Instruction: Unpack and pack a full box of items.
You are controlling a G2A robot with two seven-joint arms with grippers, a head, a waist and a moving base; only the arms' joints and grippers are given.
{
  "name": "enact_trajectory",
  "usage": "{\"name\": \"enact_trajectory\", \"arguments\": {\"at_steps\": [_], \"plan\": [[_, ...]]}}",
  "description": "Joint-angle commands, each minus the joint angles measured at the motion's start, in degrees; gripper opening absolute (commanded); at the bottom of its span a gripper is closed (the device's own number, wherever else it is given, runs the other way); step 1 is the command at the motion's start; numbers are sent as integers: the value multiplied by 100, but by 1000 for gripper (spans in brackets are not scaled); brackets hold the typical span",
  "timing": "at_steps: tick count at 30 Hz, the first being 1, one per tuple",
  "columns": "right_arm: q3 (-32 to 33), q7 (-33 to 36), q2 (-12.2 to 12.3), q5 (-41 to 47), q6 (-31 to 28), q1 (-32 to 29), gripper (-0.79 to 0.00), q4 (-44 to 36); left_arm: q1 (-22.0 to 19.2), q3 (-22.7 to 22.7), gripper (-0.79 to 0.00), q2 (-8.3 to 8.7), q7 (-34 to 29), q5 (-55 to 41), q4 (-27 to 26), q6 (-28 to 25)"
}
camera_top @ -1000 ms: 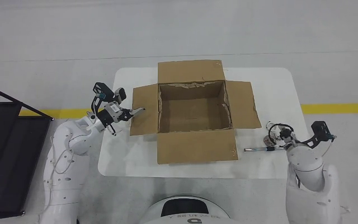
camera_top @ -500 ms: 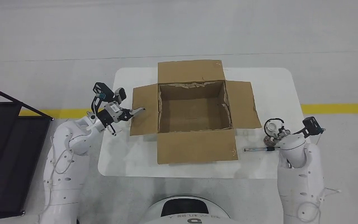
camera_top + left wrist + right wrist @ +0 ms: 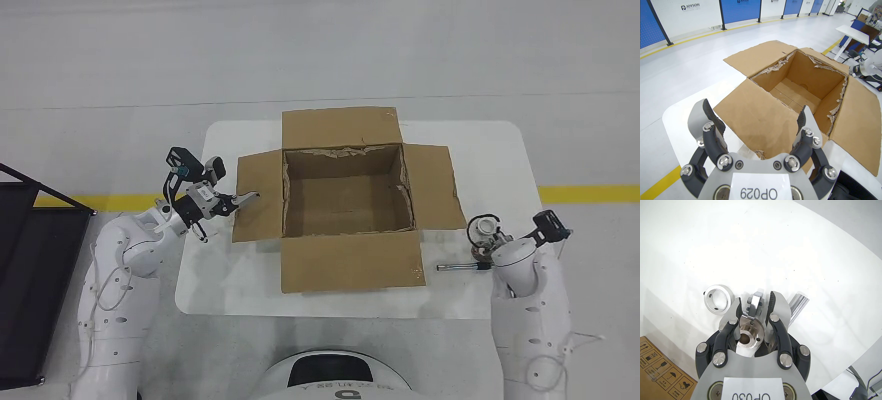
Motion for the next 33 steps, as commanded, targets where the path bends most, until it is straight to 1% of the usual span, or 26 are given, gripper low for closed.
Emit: {"name": "enact_trajectory", "arguments": {"at_steps": [1,2,3,4,8,10,12,13,15,16,17,18,21,22,23,24,31,32,33], "plan": [[-11,3,3,-23,15,16,-622,37,0,0,0,0,0,0,0,0],[-14,3,5,-35,26,28,-680,54,0,0,0,0,0,0,0,0],[3,0,6,-28,46,29,-767,53,0,0,0,0,0,0,0,0],[29,-18,7,-13,67,25,-785,33,0,0,0,0,0,0,0,0],[257,-226,-11,269,177,-181,-785,-332,0,0,0,0,0,0,0,0],[343,-293,-30,528,112,-340,-785,-600,0,0,0,0,0,0,0,0],[531,-538,-72,997,7,-630,-785,-1110,0,0,0,0,0,0,0,0],[585,-646,-98,1282,-136,-784,-785,-1357,0,0,0,0,0,0,0,0],[683,-902,-154,1859,-531,-1156,-785,-1833,0,0,0,0,0,0,0,0],[689,-878,-173,2139,-734,-1289,-785,-2001,0,0,0,0,0,0,0,0],[797,-860,-200,2628,-1108,-1550,-785,-2242,0,0,0,0,0,0,0,0],[887,-901,-220,2969,-1359,-1722,-785,-2404,0,0,0,0,0,0,0,0],[975,-855,-265,3753,-2135,-2232,-785,-2874,0,0,0,0,0,0,0,0],[994,-838,-272,3898,-2294,-2333,-785,-2925,0,0,0,0,0,0,0,0],[1025,-578,-271,4249,-2778,-2532,-785,-3016,0,0,0,0,0,0,0,0],[1054,-515,-269,4323,-2911,-2577,-785,-3028,0,0,0,0,0,0,0,0],[1054,-515,-269,4323,-2911,-2577,-785,-3028,0,0,0,0,0,0,0,0],[1066,-538,-271,4379,-2918,-2563,-785,-3000,0,0,0,0,0,0,0,0],[1179,-614,-279,4702,-2920,-2509,-785,-2864,0,0,0,0,0,0,0,0]]}}
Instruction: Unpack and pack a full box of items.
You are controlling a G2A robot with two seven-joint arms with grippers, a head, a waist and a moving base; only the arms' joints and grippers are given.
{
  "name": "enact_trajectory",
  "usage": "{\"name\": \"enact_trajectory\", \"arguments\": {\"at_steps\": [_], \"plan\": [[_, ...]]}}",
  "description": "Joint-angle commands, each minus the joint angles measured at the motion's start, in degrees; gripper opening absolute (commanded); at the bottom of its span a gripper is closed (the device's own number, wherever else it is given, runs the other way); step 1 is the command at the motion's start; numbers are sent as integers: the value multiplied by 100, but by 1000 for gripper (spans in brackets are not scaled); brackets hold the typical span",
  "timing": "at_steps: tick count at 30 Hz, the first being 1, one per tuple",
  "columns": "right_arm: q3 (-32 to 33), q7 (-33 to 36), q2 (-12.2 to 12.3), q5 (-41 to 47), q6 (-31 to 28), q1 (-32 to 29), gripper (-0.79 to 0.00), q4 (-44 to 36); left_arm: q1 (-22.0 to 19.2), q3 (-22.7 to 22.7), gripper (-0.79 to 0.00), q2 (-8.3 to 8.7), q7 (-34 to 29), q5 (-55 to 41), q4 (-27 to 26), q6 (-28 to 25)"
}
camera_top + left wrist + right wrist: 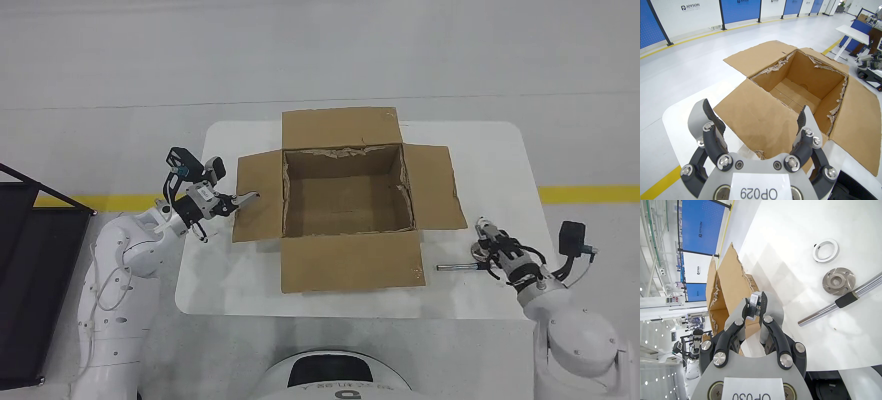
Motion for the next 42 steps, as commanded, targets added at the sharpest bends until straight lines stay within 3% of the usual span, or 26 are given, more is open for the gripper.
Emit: {"name": "enact_trajectory", "arguments": {"at_steps": [1,6,13,17,20,24,31,33,36,42], "plan": [[201,-132,-9,524,3,77,-785,178,0,0,0,0,0,0,0,0],[162,198,51,552,-186,219,-785,-635,0,0,0,0,0,0,0,0],[-516,1340,253,-14,318,1610,-785,-638,0,0,0,0,0,0,0,0],[-1542,2016,369,-884,773,2832,-785,-107,0,0,0,0,0,0,0,0],[-2172,2370,394,-992,1057,3672,-785,590,0,0,0,0,0,0,0,0],[-3184,2512,410,-1854,1181,4313,-785,1271,0,0,0,0,0,0,0,0],[-4389,2467,367,-2874,1481,4908,-785,2265,0,0,0,0,0,0,0,0],[-4774,2556,376,-3359,1255,4965,-785,2448,0,0,0,0,0,0,0,0],[-5041,2560,412,-4083,1065,4947,-785,2673,0,0,0,0,0,0,0,0],[-5253,2316,370,-4254,1247,4962,-785,3002,0,0,0,0,0,0,0,0]]}}
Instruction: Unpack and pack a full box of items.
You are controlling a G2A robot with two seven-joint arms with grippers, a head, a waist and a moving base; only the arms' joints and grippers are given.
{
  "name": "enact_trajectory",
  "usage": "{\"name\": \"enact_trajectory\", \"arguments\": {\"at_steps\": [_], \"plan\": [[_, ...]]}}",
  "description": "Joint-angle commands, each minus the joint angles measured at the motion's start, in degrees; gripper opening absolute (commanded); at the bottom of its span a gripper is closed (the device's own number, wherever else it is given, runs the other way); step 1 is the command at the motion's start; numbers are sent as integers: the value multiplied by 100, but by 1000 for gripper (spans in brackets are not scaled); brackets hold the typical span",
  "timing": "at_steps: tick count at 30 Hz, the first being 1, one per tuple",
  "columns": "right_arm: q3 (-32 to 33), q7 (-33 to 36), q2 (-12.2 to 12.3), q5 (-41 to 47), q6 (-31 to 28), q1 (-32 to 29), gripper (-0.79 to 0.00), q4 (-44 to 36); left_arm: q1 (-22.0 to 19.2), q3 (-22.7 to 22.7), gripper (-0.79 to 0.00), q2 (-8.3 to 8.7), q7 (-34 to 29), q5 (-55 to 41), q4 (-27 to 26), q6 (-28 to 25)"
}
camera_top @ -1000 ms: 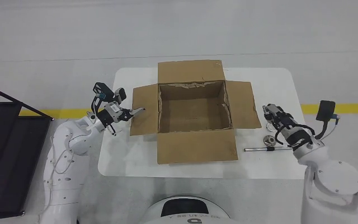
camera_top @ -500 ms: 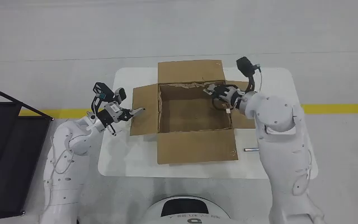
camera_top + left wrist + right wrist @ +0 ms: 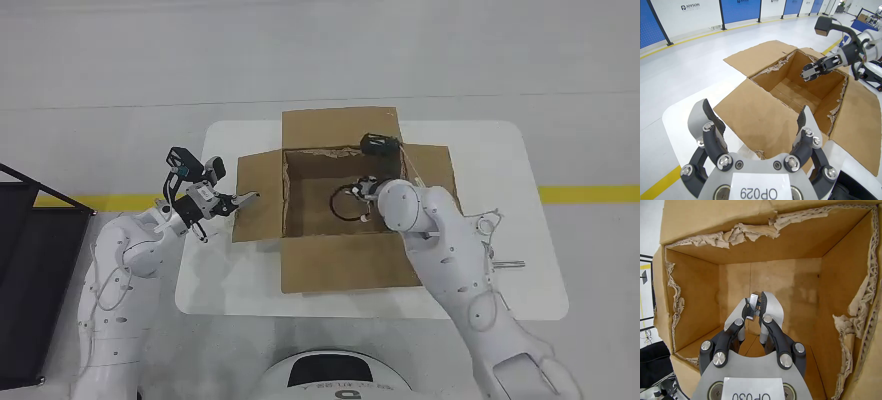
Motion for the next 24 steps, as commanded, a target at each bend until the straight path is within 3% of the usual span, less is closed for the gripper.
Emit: {"name": "enact_trajectory", "arguments": {"at_steps": [1,7,9,14,19,21,24], "plan": [[-133,-106,-30,-13,52,33,-785,124,0,0,0,0,0,0,0,0],[-740,-378,-187,-250,423,330,-773,751,0,0,0,0,0,0,0,0],[-914,-466,-247,-331,605,443,-646,960,0,0,0,0,0,0,0,0],[-1078,-524,-367,-248,827,722,-650,1399,0,0,0,0,0,0,0,0],[-1108,-525,-432,-166,880,853,-425,1548,0,0,0,0,0,0,0,0],[-1086,-561,-442,-135,860,842,-419,1465,0,0,0,0,0,0,0,0],[-908,-641,-412,-46,777,666,-483,1031,0,0,0,0,0,0,0,0]]}}
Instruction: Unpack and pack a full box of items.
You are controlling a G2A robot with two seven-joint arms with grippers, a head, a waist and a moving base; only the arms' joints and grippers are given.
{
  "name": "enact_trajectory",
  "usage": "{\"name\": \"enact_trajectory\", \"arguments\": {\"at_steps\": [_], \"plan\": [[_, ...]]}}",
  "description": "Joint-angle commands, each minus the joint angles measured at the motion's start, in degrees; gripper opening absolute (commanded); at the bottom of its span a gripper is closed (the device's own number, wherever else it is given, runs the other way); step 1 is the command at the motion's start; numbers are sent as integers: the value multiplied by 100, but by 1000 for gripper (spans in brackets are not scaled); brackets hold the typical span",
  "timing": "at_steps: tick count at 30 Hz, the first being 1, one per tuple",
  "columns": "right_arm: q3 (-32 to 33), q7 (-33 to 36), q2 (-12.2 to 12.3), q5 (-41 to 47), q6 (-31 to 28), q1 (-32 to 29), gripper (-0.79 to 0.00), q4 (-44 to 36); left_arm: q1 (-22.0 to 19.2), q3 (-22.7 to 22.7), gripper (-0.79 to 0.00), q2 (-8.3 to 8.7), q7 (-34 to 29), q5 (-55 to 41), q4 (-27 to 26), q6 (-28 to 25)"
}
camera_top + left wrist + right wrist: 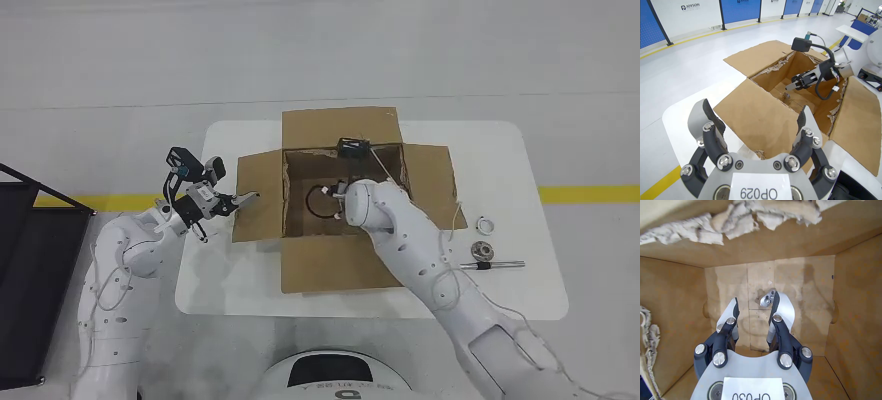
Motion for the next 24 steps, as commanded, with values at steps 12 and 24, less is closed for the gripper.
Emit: {"name": "enact_trajectory", "arguments": {"at_steps": [12,24], "plan": [[3559,-672,505,1593,-1409,-3674,-449,-4745,0,0,0,0,0,0,0,0],[5873,-1688,479,4679,-3069,-5530,-416,-4460,0,0,0,0,0,0,0,0]]}}
